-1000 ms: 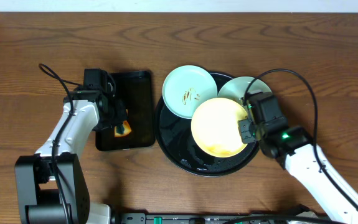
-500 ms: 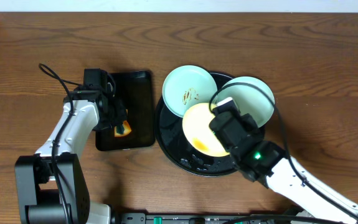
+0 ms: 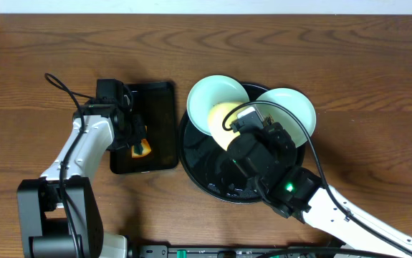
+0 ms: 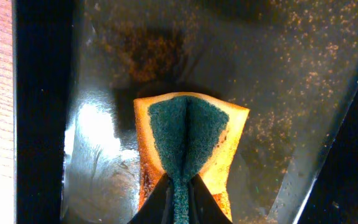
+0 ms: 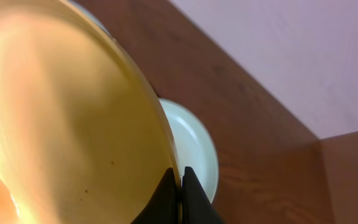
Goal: Clean dirty plates on tray and stack at the side
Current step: 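Grip the yellow plate rim with the right gripper and lift it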
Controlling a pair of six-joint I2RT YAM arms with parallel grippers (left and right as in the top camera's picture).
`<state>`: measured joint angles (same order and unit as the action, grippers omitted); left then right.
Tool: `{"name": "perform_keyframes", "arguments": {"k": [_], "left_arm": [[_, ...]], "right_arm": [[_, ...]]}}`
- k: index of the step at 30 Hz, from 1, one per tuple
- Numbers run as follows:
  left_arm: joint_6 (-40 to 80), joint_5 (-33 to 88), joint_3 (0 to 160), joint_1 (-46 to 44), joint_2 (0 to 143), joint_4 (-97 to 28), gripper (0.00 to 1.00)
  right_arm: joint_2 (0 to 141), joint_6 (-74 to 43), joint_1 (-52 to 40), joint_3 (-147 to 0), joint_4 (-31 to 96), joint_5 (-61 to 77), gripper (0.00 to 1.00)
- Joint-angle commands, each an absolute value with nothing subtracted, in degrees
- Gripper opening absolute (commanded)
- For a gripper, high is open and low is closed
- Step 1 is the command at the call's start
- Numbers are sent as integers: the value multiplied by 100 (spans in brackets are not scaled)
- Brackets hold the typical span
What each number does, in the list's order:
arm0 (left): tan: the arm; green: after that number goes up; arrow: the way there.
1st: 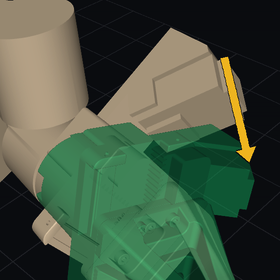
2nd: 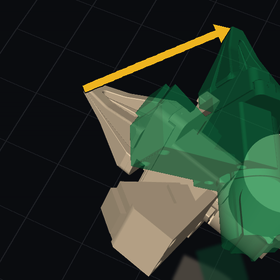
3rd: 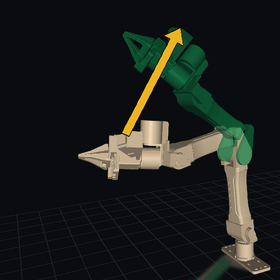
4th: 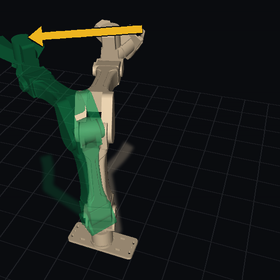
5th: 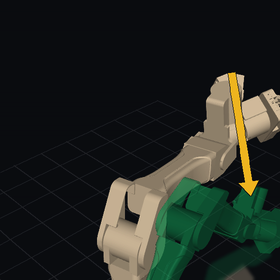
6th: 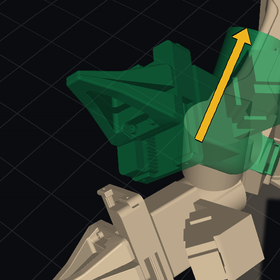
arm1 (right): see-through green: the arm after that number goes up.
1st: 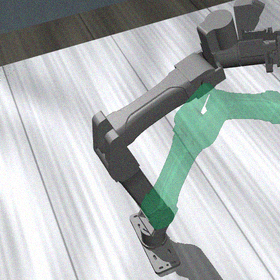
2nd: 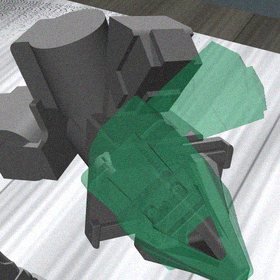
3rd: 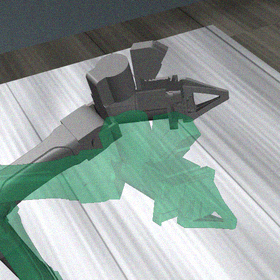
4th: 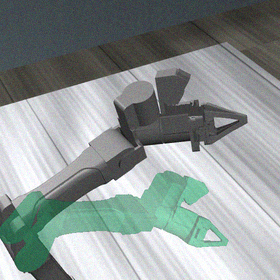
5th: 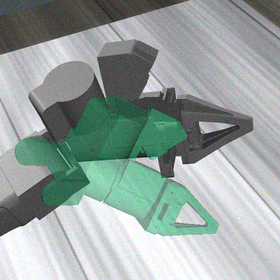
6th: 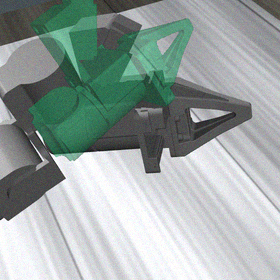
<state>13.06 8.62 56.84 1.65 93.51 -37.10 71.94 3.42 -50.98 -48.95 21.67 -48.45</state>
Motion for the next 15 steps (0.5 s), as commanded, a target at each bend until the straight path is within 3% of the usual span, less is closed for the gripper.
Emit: {"name": "perform_keyframes", "arguments": {"k": [1, 15], "left_arm": [[1229, 808, 5649, 152, 9323, -3728, 9], [1229, 808, 5649, 152, 9323, -3726, 9]], "right_arm": [[7111, 593, -5146, -5081, 2097, -5124, 1], [7111, 738, -5146, -5085, 2099, -5317, 1]]}}
